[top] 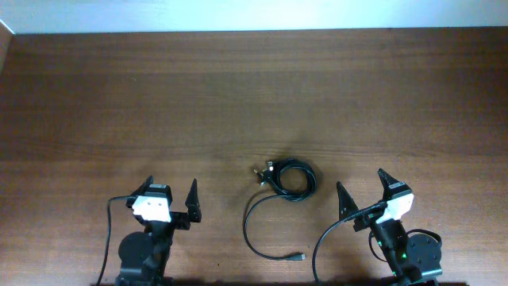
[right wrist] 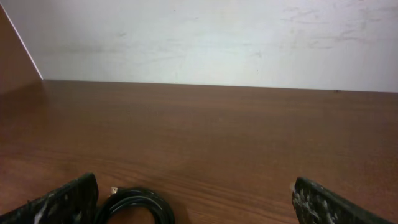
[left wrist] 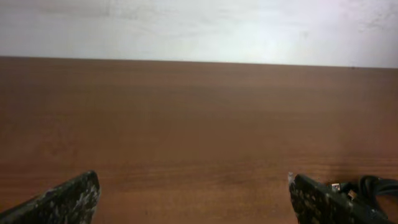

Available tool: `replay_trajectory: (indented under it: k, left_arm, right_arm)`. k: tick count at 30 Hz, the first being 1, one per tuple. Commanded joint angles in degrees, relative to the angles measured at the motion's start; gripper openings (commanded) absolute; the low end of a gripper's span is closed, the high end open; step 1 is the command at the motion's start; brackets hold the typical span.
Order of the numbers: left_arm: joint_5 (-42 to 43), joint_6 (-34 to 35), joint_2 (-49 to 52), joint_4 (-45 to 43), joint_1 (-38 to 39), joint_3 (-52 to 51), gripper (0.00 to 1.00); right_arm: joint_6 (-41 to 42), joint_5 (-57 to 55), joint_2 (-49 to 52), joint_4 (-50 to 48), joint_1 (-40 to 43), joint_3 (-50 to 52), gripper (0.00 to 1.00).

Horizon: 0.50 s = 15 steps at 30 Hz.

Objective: Untangle cables
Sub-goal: 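Move the left gripper to the black cable coil and grasp it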

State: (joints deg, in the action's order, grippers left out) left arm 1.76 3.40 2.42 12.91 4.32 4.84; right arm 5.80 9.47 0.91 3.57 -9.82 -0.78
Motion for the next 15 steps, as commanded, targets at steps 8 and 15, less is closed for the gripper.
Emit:
replay_trajectory:
  k: [8, 15]
  left_arm:
    - [5.64, -2.38, 28.74, -0.15, -0.35, 13.46, 0.99]
    - [12.28, -5.77, 52.59, 3.48, -0.31, 24.39, 0.99]
  right_arm:
    - [-0.02, -0.72, -0.17, 0.11, 0.20, 0.46, 0.99]
    - [-0.02, -0.72, -0.17, 0.11, 0.20, 0.46, 0.99]
